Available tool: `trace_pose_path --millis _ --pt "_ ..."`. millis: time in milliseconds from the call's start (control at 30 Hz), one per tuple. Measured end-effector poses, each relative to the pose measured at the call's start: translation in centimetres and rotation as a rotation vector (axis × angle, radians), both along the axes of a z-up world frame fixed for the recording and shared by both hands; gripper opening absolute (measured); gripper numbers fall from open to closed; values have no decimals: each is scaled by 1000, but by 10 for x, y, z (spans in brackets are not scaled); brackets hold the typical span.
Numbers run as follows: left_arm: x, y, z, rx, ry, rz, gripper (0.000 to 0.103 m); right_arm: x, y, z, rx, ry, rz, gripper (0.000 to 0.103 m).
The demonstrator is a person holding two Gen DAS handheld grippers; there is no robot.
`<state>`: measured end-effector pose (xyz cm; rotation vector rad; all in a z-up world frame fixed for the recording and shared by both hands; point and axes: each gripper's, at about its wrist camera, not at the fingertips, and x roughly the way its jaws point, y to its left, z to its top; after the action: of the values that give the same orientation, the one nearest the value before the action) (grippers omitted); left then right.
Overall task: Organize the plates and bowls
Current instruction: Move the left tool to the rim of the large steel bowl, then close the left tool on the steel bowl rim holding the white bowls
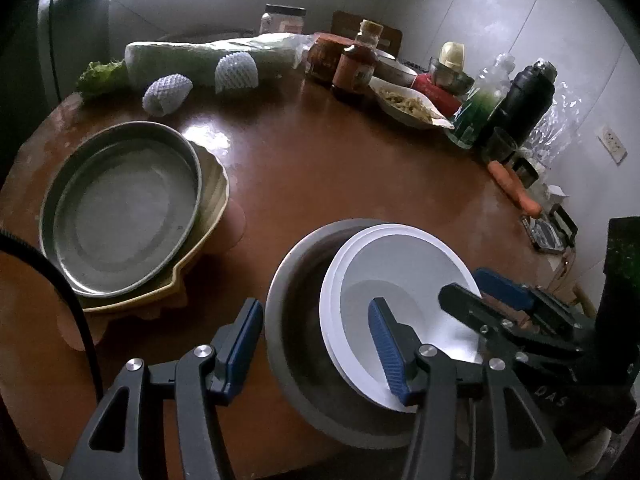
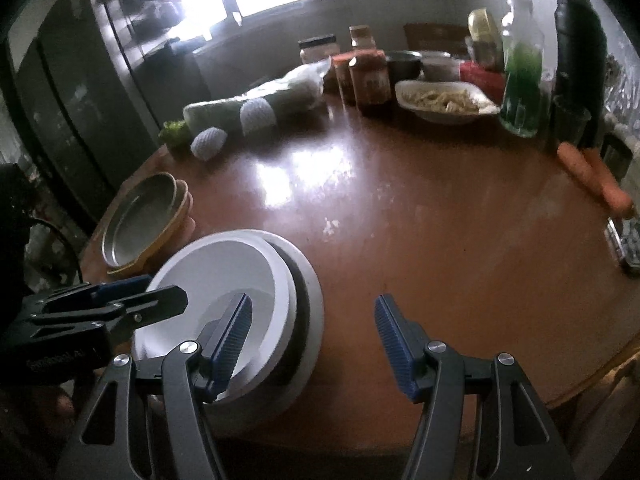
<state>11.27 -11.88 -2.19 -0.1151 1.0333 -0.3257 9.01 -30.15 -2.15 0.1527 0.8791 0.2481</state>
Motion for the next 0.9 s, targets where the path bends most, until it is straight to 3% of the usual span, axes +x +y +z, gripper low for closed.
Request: trace_pose_path --millis 500,700,900 --pt "7 -5 -13 -6 23 -26 53 1 9 -16 66 71 47 65" --pt "7 -3 -17 -25 35 -26 51 -2 15 -14 73 63 65 52" --pt "4 0 -17 -24 24 -27 51 -6 23 -10 26 35 49 50"
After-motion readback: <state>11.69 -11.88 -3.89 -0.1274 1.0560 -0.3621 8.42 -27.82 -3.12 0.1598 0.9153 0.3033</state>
